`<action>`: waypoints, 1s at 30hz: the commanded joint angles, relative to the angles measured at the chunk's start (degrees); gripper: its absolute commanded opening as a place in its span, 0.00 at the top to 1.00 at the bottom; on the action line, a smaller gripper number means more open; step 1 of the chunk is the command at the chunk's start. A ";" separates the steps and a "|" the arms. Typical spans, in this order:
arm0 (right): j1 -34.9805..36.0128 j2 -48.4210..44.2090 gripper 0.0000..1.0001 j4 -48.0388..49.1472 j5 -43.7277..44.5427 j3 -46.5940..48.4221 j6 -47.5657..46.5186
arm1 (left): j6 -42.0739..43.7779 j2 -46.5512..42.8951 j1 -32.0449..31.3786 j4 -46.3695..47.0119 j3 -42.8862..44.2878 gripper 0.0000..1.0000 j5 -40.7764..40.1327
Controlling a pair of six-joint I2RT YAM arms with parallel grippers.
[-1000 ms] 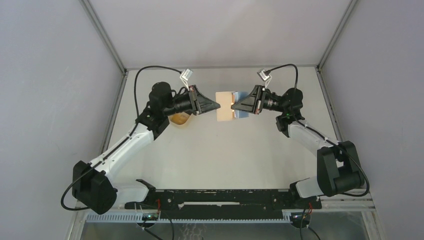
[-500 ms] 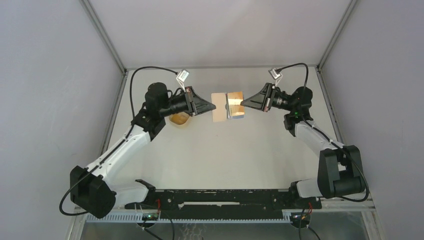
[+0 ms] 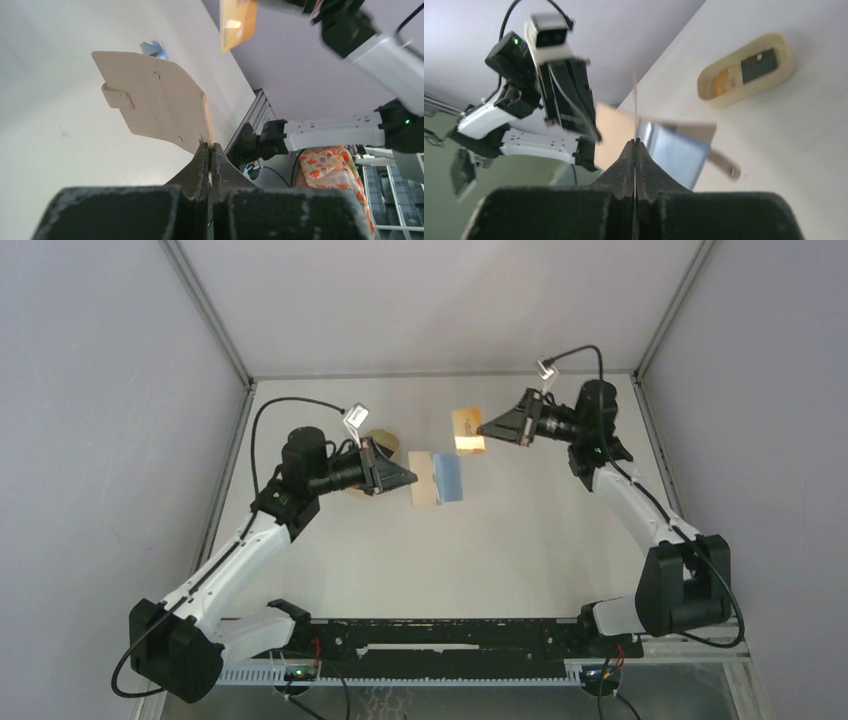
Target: Take the credit cards out of the card holder
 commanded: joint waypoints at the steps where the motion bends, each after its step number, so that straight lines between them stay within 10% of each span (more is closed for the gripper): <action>1: 8.12 7.13 1.00 -25.84 7.92 16.21 -17.65 | -1.81 -5.36 -1.41 0.59 -7.79 1.00 -0.66; 17: 30.53 59.86 1.00 -65.53 33.54 88.79 -34.51 | -5.47 -24.23 -4.69 -7.21 -30.17 1.00 -17.08; 30: 35.35 68.97 1.00 -63.27 36.58 90.74 -34.81 | -8.00 -31.82 -4.69 -18.96 -34.65 1.00 -24.37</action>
